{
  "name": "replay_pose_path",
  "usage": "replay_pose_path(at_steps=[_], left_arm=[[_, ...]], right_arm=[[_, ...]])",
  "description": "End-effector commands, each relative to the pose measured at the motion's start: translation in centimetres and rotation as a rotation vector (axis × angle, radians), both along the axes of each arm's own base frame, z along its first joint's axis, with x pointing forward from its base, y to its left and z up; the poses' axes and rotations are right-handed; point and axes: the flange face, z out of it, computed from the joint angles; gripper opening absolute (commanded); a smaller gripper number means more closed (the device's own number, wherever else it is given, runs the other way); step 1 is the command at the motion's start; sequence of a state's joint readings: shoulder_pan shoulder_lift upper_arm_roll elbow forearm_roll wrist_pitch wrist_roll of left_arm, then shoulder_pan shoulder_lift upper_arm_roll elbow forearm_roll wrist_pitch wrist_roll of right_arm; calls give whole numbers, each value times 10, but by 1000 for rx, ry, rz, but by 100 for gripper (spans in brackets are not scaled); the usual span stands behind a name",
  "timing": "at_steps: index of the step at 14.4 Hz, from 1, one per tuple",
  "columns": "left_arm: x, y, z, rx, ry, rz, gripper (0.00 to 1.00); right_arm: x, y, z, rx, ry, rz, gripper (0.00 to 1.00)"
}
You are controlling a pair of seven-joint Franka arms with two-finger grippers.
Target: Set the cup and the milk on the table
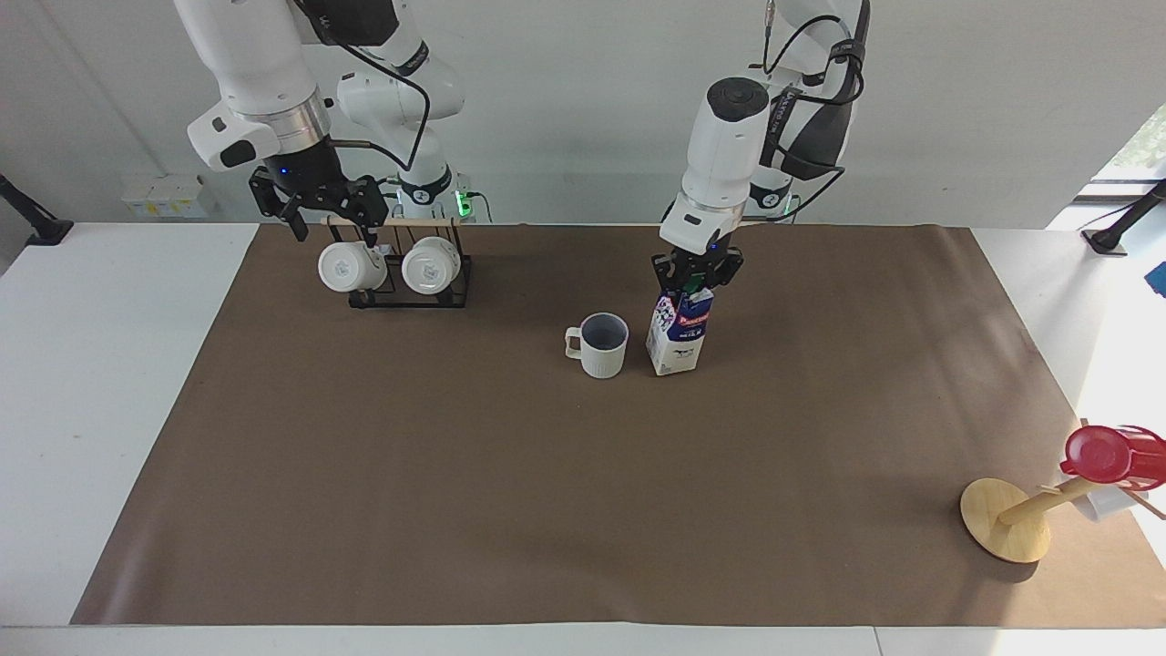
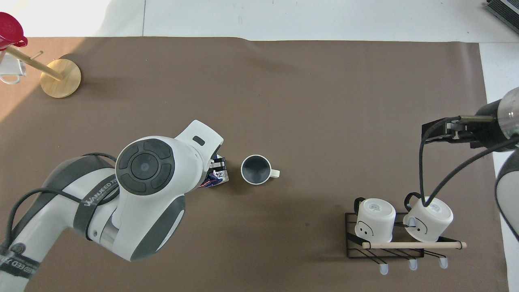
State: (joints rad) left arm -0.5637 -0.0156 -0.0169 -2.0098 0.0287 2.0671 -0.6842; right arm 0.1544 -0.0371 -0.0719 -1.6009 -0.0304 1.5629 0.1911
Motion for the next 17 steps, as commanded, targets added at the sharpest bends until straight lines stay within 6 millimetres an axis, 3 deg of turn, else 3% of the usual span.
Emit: replay_pose_path(at_steps=[1, 14, 17], left_arm=[[-1, 0, -3, 28, -31, -15, 43], [1, 2, -7, 37, -34, -94, 43], [2, 3, -7, 38, -33, -90, 43]], right_arm=[[-4, -8, 5, 11, 5, 19, 100], [-4, -4, 8, 14, -1, 20, 100], [-10, 1, 29, 20, -30, 18, 100]])
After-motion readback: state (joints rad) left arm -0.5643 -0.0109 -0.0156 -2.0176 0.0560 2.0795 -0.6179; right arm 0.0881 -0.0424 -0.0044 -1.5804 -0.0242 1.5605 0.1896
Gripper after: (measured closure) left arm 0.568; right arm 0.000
